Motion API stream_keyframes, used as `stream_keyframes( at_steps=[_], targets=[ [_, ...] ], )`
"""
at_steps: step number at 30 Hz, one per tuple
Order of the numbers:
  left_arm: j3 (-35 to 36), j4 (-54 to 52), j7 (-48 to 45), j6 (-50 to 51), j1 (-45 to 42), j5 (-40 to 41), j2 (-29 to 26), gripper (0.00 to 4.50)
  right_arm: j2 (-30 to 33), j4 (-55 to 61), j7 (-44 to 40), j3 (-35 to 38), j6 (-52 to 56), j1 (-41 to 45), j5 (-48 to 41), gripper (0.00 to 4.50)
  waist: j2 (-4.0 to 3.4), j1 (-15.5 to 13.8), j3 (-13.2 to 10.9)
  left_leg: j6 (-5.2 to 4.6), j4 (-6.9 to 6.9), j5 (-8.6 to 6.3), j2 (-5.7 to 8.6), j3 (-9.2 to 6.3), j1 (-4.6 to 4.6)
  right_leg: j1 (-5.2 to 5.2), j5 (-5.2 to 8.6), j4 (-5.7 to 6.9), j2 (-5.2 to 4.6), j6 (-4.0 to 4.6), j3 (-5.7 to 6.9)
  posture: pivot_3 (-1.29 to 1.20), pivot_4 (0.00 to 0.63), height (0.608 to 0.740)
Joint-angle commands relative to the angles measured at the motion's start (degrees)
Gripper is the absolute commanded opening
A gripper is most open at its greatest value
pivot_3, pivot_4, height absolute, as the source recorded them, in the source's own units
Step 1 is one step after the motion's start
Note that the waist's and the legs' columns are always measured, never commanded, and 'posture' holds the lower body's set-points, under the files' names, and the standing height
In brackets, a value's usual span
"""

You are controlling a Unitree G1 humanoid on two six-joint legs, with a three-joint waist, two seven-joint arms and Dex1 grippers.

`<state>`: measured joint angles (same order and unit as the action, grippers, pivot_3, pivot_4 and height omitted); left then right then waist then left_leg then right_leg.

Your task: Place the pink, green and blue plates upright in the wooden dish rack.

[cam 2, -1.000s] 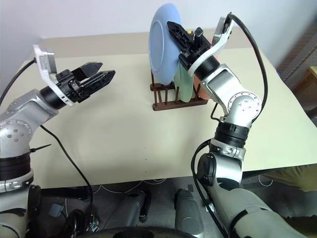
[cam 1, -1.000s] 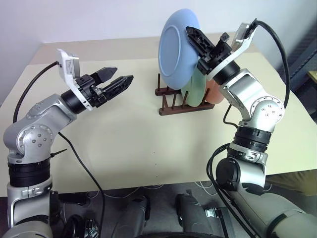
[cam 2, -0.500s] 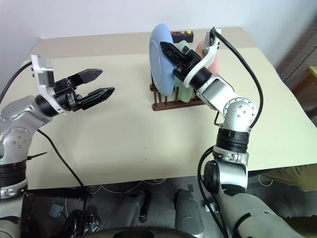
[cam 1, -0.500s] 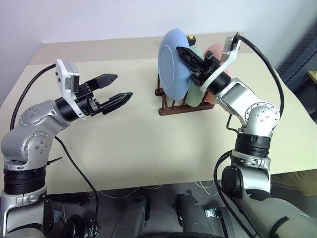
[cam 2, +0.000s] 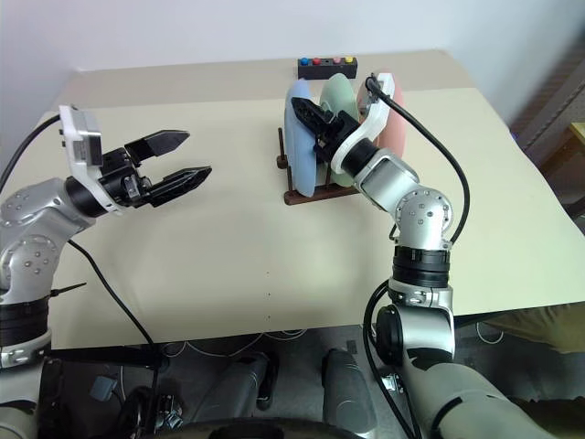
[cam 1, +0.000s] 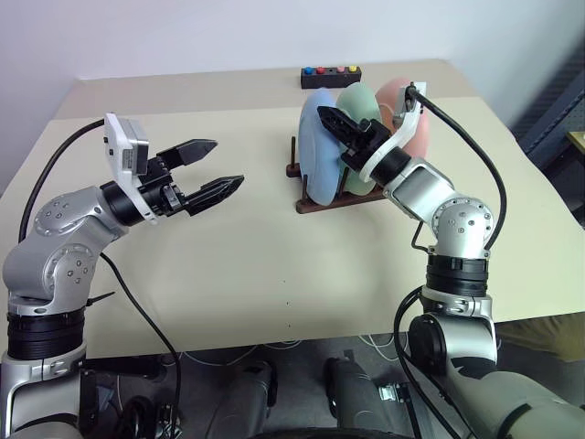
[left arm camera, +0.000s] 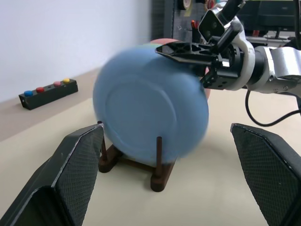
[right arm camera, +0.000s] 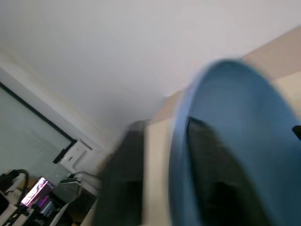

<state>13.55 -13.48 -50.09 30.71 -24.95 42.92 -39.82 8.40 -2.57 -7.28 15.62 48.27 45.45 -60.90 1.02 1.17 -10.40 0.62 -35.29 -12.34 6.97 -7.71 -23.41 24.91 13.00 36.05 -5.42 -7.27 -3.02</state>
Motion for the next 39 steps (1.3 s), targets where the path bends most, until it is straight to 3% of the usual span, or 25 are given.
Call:
stream_keyframes(
  at_steps=[1, 4, 9, 25, 28, 34, 39],
  targets=[
    [1.2, -0.5, -0.3, -0.6, 0.2, 0.2, -0.2, 4.47, -0.5, 1.2, -0.2, -0.2, -1.0, 0.8, 1.0, 3.02, 0.00, 0.0, 0.0, 0.00, 0.00, 0.00, 0.00, 0.00, 0.00, 0.00, 0.00, 0.00, 0.00, 0.00, 0.00, 0.00, 0.150, 0.740],
    [1.3, -0.5, -0.3, -0.5, 0.3, 0.3, -0.2, 4.47, -0.4, 1.9, -0.7, -0.5, -1.1, 1.1, 1.8, 4.47, 0.00, 0.0, 0.0, 0.00, 0.00, 0.00, 0.00, -0.01, 0.00, 0.00, 0.00, 0.00, 0.00, 0.00, 0.00, 0.00, 0.150, 0.740],
    [1.2, -0.5, -0.5, 0.1, 0.2, 1.1, 0.0, 4.47, 1.8, 5.2, -4.6, -2.6, -3.4, 2.0, 5.5, 4.47, 0.00, 0.0, 0.0, 0.00, 0.00, 0.00, 0.00, -0.01, 0.00, 0.00, 0.00, 0.00, 0.00, 0.00, 0.01, 0.00, 0.150, 0.740],
    [-0.5, -0.1, -2.7, 0.0, -0.2, -0.2, -0.6, 4.47, 6.2, 11.5, -6.2, 2.0, -3.3, 5.0, 1.1, 4.47, 0.00, -0.1, 0.0, 0.00, 0.01, 0.00, 0.00, -0.02, 0.00, -0.01, 0.00, -0.02, 0.00, 0.00, 0.02, 0.00, 0.150, 0.740],
    [-1.9, -0.6, -5.5, -0.1, 0.6, -0.7, -1.9, 4.47, 10.6, 13.6, -9.0, 2.7, -2.2, 2.3, 1.0, 3.28, 0.00, -0.3, 0.0, 0.00, 0.01, 0.00, 0.00, -0.02, -0.01, -0.03, 0.00, -0.06, -0.01, 0.00, 0.03, 0.00, 0.150, 0.740],
    [-4.0, -1.8, -9.0, 0.1, 0.1, -0.6, -2.8, 4.47, 18.8, 18.4, -15.2, 3.1, -1.3, -5.3, 0.8, 0.11, 0.00, -0.1, 0.0, -0.02, 0.01, -0.02, -0.01, -0.02, 0.00, -0.09, 0.00, -0.11, -0.04, 0.00, 0.05, 0.00, 0.150, 0.740],
    [-6.8, -1.0, -8.9, -0.7, -1.6, -2.3, -1.0, 4.47, 25.8, 22.6, -21.5, 4.5, -0.7, -15.2, 0.5, 0.05, 0.01, -0.5, 0.0, -0.04, 0.02, -0.03, -0.02, -0.02, 0.00, -0.14, 0.01, -0.20, -0.06, 0.00, 0.07, 0.00, 0.150, 0.740]
  ],
)
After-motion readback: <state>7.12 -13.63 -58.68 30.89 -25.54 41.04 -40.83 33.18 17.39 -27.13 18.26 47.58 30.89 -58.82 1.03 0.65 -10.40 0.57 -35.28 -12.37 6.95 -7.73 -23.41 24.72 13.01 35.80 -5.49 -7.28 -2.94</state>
